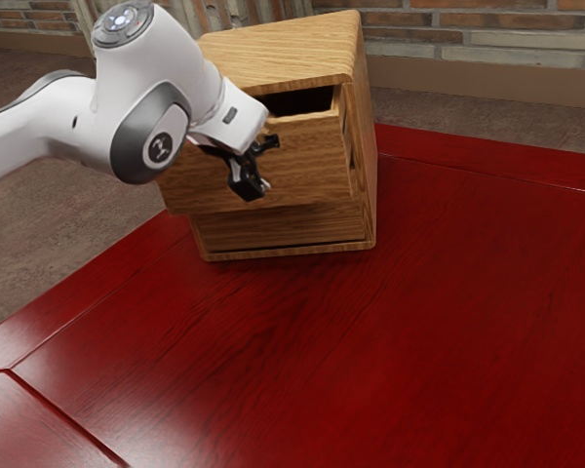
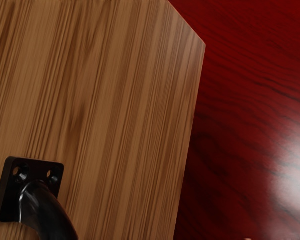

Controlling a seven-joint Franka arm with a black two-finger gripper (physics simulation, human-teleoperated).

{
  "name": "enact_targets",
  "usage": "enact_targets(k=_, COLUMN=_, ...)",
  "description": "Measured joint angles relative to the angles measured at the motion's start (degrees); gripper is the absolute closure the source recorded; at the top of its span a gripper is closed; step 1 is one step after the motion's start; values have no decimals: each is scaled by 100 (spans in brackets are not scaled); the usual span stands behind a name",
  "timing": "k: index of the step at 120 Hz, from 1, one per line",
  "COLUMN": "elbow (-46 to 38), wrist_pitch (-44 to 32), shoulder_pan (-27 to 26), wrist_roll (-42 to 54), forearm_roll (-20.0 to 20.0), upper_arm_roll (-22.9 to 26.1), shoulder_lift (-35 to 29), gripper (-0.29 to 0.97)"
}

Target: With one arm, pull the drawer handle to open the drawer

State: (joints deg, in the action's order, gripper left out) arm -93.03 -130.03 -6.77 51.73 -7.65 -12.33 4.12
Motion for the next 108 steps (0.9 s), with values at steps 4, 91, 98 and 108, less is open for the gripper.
enact_targets(k=4, elbow=-66, wrist_pitch=2, shoulder_pan=-25, wrist_roll=-10, forearm_roll=-2, upper_arm_roll=2, shoulder_lift=-43, gripper=18)
enact_targets(k=91, elbow=-776, wrist_pitch=53, shoulder_pan=-79, wrist_roll=-130, forearm_roll=-350, upper_arm_roll=-29, shoulder_lift=-602, gripper=-1)
enact_targets(k=98, elbow=-809, wrist_pitch=53, shoulder_pan=-87, wrist_roll=-135, forearm_roll=-351, upper_arm_roll=-28, shoulder_lift=-621, gripper=-1)
enact_targets(k=108, elbow=-920, wrist_pitch=54, shoulder_pan=-122, wrist_roll=-141, forearm_roll=-353, upper_arm_roll=-33, shoulder_lift=-756, gripper=4)
